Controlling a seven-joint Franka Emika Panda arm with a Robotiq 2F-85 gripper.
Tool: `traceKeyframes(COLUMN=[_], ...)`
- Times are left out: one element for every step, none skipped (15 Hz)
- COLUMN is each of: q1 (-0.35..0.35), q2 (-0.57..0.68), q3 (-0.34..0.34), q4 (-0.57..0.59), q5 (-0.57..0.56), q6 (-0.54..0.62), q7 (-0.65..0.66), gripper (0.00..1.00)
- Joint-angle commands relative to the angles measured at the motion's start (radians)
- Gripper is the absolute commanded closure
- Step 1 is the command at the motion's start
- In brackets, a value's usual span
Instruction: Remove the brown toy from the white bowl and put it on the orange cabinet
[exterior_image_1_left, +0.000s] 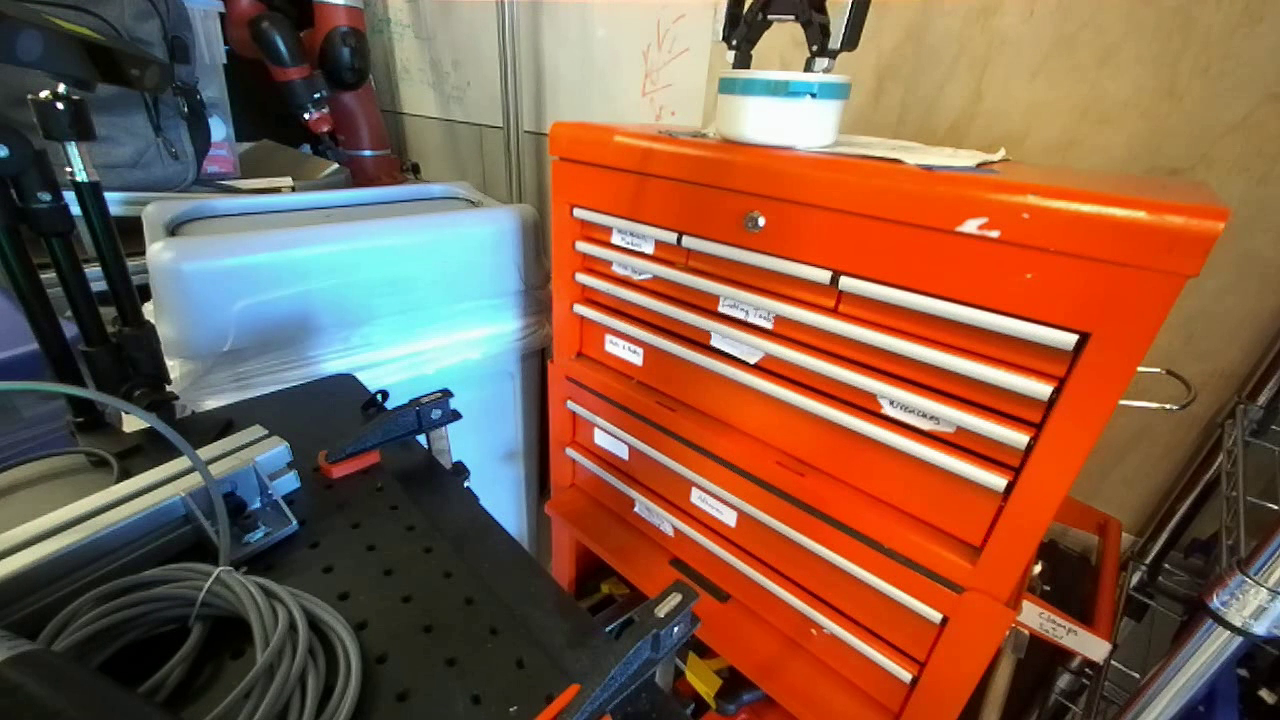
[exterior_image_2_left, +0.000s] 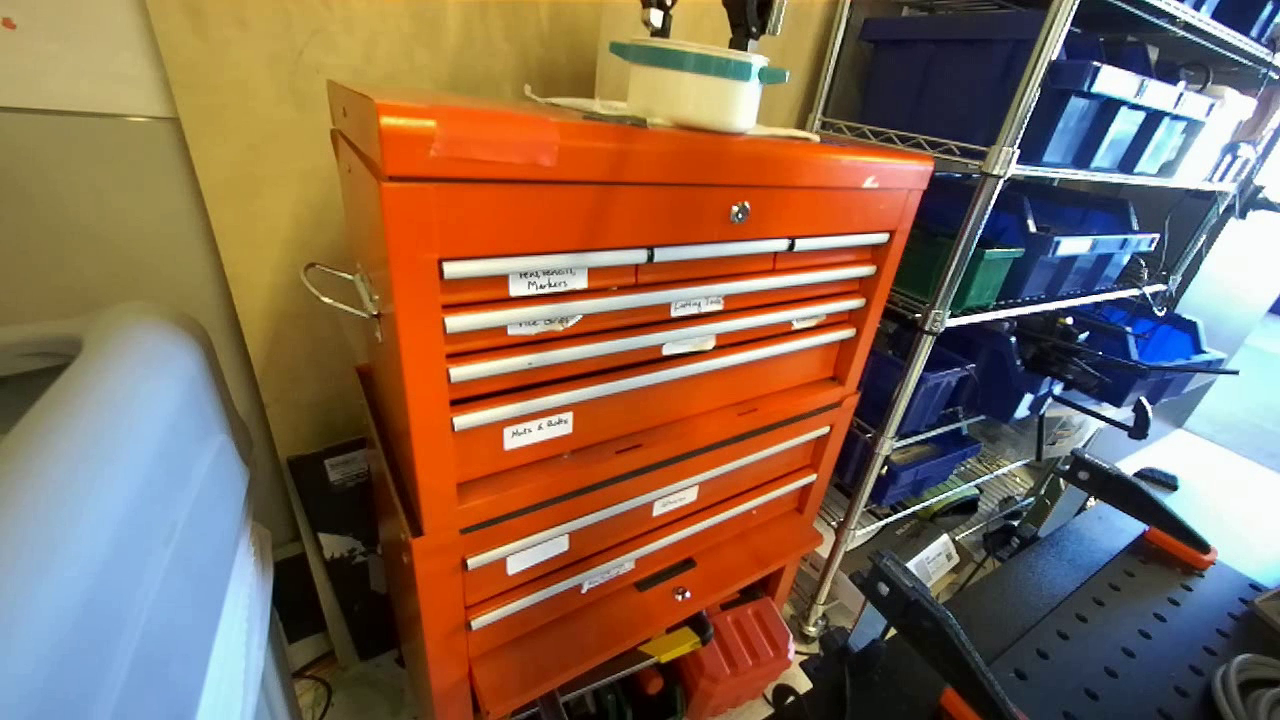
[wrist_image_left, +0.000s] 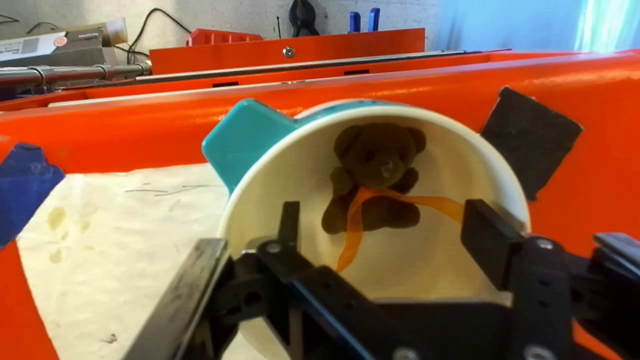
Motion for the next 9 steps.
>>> traceKeyframes(q1=[0.016, 0.020, 0.025, 0.029, 0.034, 0.039, 0.045, 0.049, 0.054], q2=[0.014, 0.018, 0.024, 0.030, 0.038, 0.047, 0.056, 0.059, 0.056], q3=[-0.012, -0.014, -0.017, -0.019, -0.022, -0.024, -0.028, -0.029, -0.031], q4=[0.005, 0.004, 0.003, 0.001, -0.003, -0.004, 0.000, 0.004, 0.010], q5=[-0.026, -0.036, -0.051, -0.066, -0.086, -0.104, -0.124, -0.136, -0.148], q6=[-0.004, -0.008, -0.012, -0.013, -0.011, -0.014, -0.016, -0.016, -0.014], q7=[-0.013, -0.015, -0.017, -0.018, -0.020, -0.023, -0.018, -0.020, -0.016], gripper=[0.48, 0.58, 0.64, 0.71, 0.79, 0.86, 0.94, 0.98, 0.99])
